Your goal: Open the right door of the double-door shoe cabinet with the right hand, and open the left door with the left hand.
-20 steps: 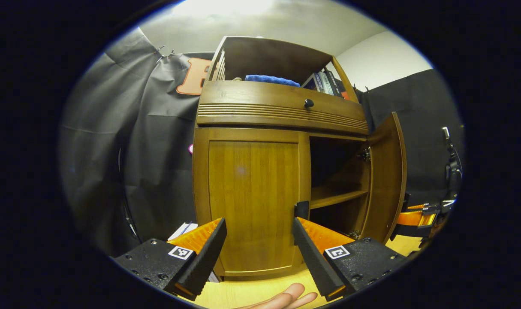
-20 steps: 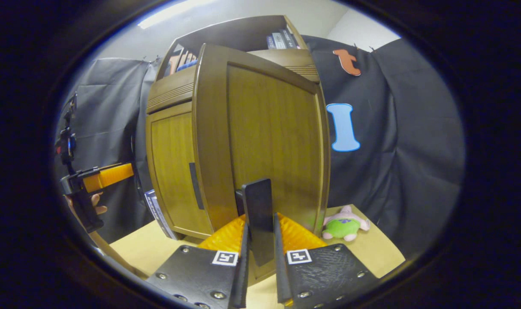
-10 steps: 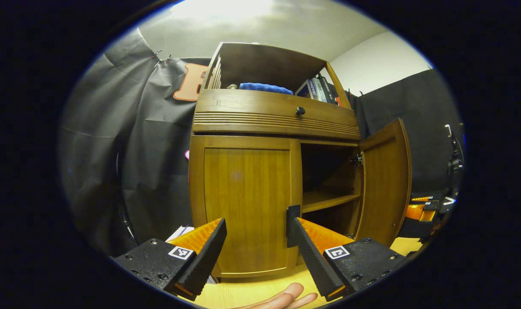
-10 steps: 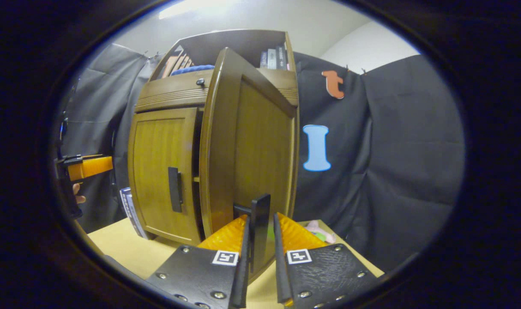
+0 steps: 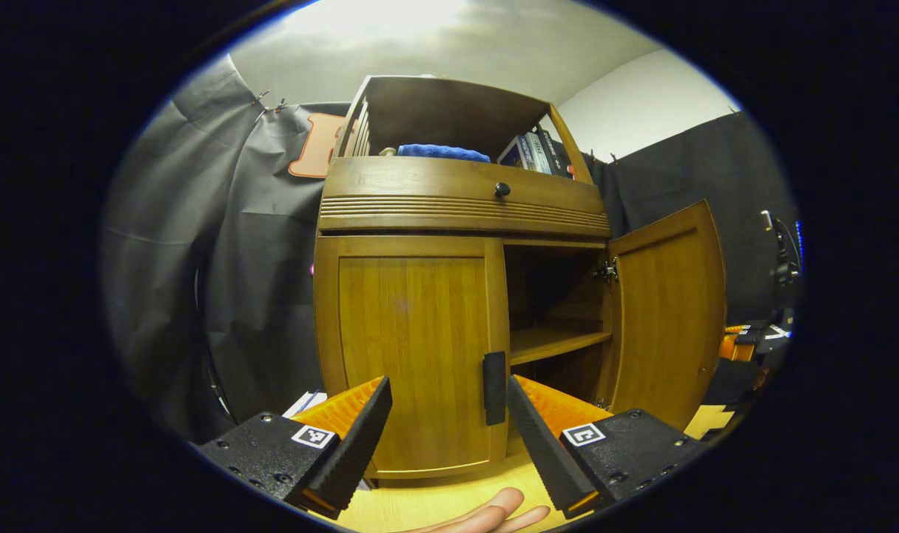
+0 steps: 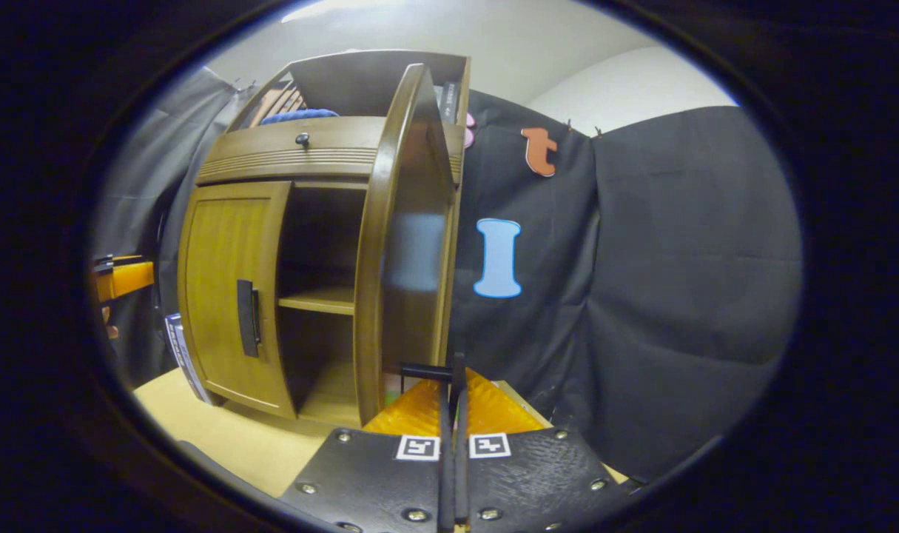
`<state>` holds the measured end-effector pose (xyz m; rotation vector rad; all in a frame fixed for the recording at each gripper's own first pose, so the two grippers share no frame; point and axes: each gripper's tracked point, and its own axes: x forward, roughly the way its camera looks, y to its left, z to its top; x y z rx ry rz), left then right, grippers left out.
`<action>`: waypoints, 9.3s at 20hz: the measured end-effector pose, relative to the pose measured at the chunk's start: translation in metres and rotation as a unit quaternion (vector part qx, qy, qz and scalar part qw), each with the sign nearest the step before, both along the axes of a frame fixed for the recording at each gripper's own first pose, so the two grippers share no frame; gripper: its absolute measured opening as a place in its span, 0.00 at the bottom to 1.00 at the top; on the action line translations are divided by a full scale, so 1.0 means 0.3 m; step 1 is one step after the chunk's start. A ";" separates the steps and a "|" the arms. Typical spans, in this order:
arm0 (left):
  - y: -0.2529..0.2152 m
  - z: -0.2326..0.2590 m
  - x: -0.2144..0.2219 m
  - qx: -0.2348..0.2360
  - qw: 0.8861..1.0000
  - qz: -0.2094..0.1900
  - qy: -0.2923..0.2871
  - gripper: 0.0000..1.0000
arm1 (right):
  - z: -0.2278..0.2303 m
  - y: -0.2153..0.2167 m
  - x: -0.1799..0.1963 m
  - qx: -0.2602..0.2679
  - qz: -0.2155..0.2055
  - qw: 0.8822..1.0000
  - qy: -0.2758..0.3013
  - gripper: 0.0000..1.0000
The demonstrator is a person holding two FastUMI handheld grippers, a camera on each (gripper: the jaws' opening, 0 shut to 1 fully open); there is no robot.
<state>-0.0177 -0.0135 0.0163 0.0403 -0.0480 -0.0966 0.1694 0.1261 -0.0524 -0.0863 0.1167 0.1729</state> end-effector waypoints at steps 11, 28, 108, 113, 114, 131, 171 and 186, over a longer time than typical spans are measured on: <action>0.015 -0.005 0.019 0.002 1.000 0.008 0.002 0.95 | -0.021 -0.182 0.099 0.067 0.070 0.995 0.036 0.05; -0.011 -0.055 0.127 -0.009 1.000 0.024 0.006 0.95 | -0.019 -0.251 0.156 0.079 0.126 0.988 0.034 0.01; -0.193 -0.259 0.209 0.009 0.994 -0.073 0.078 0.29 | 0.398 -0.061 -0.490 0.097 0.050 0.988 -0.113 0.95; -0.159 -0.245 0.134 0.017 0.995 -0.072 0.068 0.30 | 0.413 -0.043 -0.508 0.090 0.056 0.987 -0.119 0.95; -0.154 -0.243 0.123 0.019 0.995 -0.071 0.067 0.30 | 0.405 -0.039 -0.506 0.092 0.058 0.987 -0.117 0.95; 0.020 -0.209 -0.085 0.023 0.998 -0.026 0.044 0.31 | 0.359 0.048 -0.447 0.092 0.064 0.990 -0.081 0.95; 0.613 -0.165 -0.285 0.030 1.000 -0.003 0.006 0.02 | 0.313 0.349 -0.422 0.113 0.108 0.986 -0.064 0.97; 0.631 -0.219 -0.313 0.014 0.998 -0.013 0.067 0.18 | 0.293 0.243 -0.458 0.137 0.085 0.985 -0.066 0.97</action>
